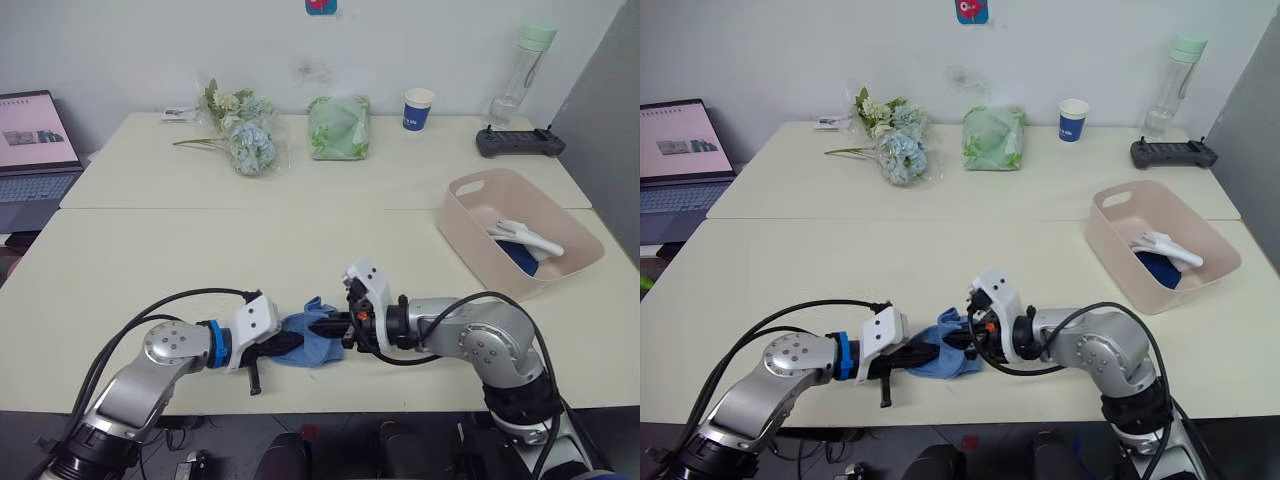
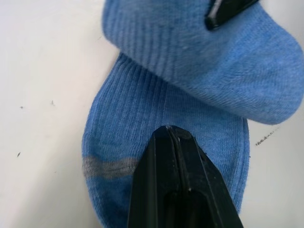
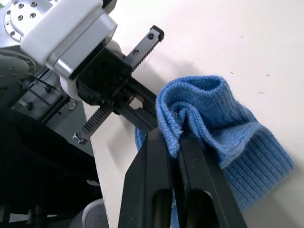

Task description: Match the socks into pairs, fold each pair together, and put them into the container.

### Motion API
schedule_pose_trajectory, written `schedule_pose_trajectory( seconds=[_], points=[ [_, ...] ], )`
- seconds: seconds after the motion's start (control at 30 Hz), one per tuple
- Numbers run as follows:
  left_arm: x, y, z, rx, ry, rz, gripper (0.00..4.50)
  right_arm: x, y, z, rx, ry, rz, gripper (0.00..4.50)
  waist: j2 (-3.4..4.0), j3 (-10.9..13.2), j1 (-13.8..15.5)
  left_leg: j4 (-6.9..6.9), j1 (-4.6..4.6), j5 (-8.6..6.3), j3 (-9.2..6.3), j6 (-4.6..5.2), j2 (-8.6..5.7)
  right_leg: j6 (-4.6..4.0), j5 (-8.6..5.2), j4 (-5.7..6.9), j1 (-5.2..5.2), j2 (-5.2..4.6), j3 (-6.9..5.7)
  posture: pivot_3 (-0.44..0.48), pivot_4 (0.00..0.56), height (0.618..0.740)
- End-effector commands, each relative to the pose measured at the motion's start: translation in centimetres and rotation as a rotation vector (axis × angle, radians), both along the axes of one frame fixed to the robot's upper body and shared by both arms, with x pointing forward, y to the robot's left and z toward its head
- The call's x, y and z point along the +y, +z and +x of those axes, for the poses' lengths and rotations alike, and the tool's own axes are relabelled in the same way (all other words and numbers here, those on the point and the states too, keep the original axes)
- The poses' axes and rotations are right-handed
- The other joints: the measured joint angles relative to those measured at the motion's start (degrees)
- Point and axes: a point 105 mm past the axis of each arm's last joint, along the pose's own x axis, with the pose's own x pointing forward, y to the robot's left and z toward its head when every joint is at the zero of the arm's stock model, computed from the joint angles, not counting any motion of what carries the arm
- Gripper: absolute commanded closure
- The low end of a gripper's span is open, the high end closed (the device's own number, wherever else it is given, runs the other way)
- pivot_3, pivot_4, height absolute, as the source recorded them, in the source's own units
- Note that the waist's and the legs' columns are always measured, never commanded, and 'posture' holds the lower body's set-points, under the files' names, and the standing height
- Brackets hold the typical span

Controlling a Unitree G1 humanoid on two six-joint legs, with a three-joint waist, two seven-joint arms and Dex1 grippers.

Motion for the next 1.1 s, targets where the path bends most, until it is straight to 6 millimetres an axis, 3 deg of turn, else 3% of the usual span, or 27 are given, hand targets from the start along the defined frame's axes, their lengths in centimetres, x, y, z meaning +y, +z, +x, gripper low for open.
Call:
schedule_pose_trajectory(
  seconds=[0.03,0.2,0.37,0.53,0.63,0.73,0.87,0.97,1.1],
  points=[
    [-0.2,-1.0,-0.3,0.041,0.014,-0.001,4.50,0.7,0.9,0.2,-0.026,0.019,0.030,4.49,0.00,0.0,0.0,0.00,0.00,0.00,0.01,0.00,0.00,0.00,0.00,0.00,0.00,0.00,0.01,0.000,0.150,0.740],
    [0.1,-0.4,-0.2,0.027,0.053,-0.039,4.50,1.4,-0.4,0.9,-0.025,0.004,0.000,4.49,0.00,0.0,0.0,0.00,0.01,0.00,0.00,0.00,0.01,0.00,0.00,0.01,0.00,-0.01,0.00,0.000,0.150,0.740],
    [1.5,1.7,-0.2,0.057,0.170,-0.106,4.50,1.4,2.2,1.4,-0.086,-0.013,0.076,3.00,0.02,0.0,-0.2,-0.01,-0.02,0.00,0.00,0.00,0.04,0.00,0.00,0.03,-0.07,0.00,0.02,0.000,0.150,0.740],
    [3.9,4.6,-0.2,0.064,0.309,-0.204,4.50,-0.5,4.6,-0.1,-0.149,0.045,0.130,1.22,0.02,0.1,0.0,-0.01,-0.12,0.00,-0.05,0.00,0.05,0.00,0.00,0.01,-0.14,-0.01,-0.04,0.000,0.150,0.740],
    [5.3,6.0,0.2,0.042,0.358,-0.232,4.50,-1.4,4.8,-0.3,-0.233,0.048,0.100,0.18,0.03,0.1,0.1,-0.01,-0.12,0.00,-0.03,0.00,0.01,0.00,0.00,-0.03,-0.14,-0.04,-0.03,0.000,0.150,0.740],
    [5.9,8.4,1.0,-0.016,0.339,-0.243,4.50,-2.1,4.0,1.1,-0.305,-0.030,0.041,0.30,-0.01,0.1,0.1,-0.01,-0.11,0.00,-0.02,0.00,0.01,0.00,0.00,-0.02,-0.14,-0.03,-0.04,0.000,0.150,0.740],
    [3.0,9.7,1.0,-0.041,0.178,-0.219,4.50,-2.0,2.1,1.8,-0.370,-0.047,-0.045,1.56,-0.02,0.1,0.0,-0.01,-0.11,0.00,0.01,-0.01,0.00,0.00,0.00,0.00,-0.14,0.00,-0.02,0.000,0.150,0.740],
    [0.5,8.7,0.9,-0.069,0.073,-0.147,4.50,-1.8,0.9,1.8,-0.401,-0.033,-0.087,2.66,-0.02,0.1,0.0,-0.02,-0.13,0.01,0.09,-0.02,-0.02,0.01,0.00,-0.09,-0.15,-0.02,0.07,0.000,0.150,0.740],
    [-0.6,5.8,0.7,-0.064,-0.010,-0.028,4.50,-1.3,-0.1,1.8,-0.460,-0.002,-0.122,4.13,-0.03,0.1,-0.1,-0.07,-0.16,0.00,0.12,-0.03,-0.02,0.00,0.00,-0.19,-0.18,-0.02,0.10,0.000,0.150,0.740]
  ],
)
